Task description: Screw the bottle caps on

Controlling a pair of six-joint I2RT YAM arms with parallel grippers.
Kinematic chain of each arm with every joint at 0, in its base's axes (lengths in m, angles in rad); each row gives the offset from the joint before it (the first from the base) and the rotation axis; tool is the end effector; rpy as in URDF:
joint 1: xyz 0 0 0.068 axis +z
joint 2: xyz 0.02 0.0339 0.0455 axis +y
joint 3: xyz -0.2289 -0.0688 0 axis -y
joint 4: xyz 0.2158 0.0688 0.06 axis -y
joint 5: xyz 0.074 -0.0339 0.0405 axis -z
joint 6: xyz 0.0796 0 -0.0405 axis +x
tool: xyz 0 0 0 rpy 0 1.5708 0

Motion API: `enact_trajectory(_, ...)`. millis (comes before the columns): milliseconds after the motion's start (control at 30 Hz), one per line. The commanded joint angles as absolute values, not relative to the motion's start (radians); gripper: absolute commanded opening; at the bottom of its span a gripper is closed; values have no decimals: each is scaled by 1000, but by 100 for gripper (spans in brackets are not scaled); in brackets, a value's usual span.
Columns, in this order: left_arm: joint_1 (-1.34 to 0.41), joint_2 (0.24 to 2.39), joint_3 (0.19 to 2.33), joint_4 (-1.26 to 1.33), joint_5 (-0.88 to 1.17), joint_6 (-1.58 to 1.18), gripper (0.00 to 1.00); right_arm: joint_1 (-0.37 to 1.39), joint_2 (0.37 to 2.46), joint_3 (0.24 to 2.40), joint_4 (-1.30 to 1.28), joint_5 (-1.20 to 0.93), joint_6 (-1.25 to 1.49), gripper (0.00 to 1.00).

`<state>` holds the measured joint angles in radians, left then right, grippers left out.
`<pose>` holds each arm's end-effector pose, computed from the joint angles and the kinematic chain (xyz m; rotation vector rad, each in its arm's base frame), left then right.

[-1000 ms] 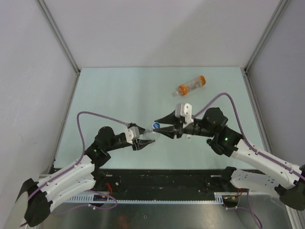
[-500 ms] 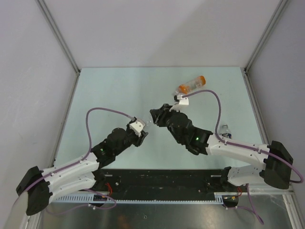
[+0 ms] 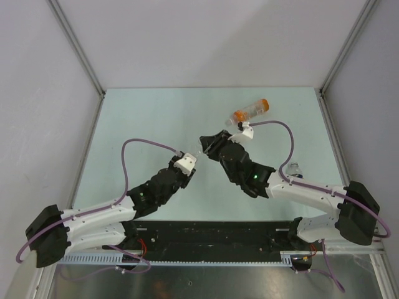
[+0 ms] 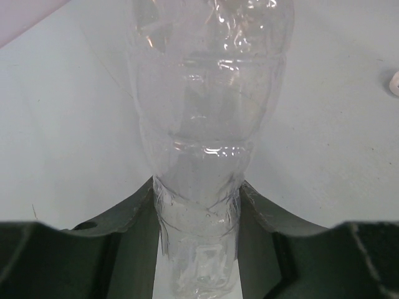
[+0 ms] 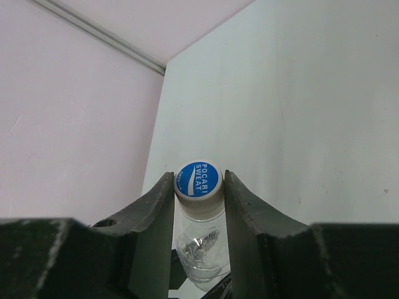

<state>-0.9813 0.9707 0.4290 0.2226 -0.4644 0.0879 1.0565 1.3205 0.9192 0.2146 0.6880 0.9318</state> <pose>0.1655 -0.1833 0.1970 0.6641 1.7363 -0.1814 0.2007 0.2525 0.2811 0.4023 1.7477 0.8586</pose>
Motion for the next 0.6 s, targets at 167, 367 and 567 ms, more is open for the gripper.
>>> enact_trajectory(167,-997,903,454,473,-367,124,0,962,1297,934,279,228,634,41)
enact_trajectory(367,-952,848,439,442,-260,74,0,900,1158,934,334,-20,488,83)
enact_trajectory(567,-851,775,423,414,55,20,0,867,988,934,293,-191,302,99)
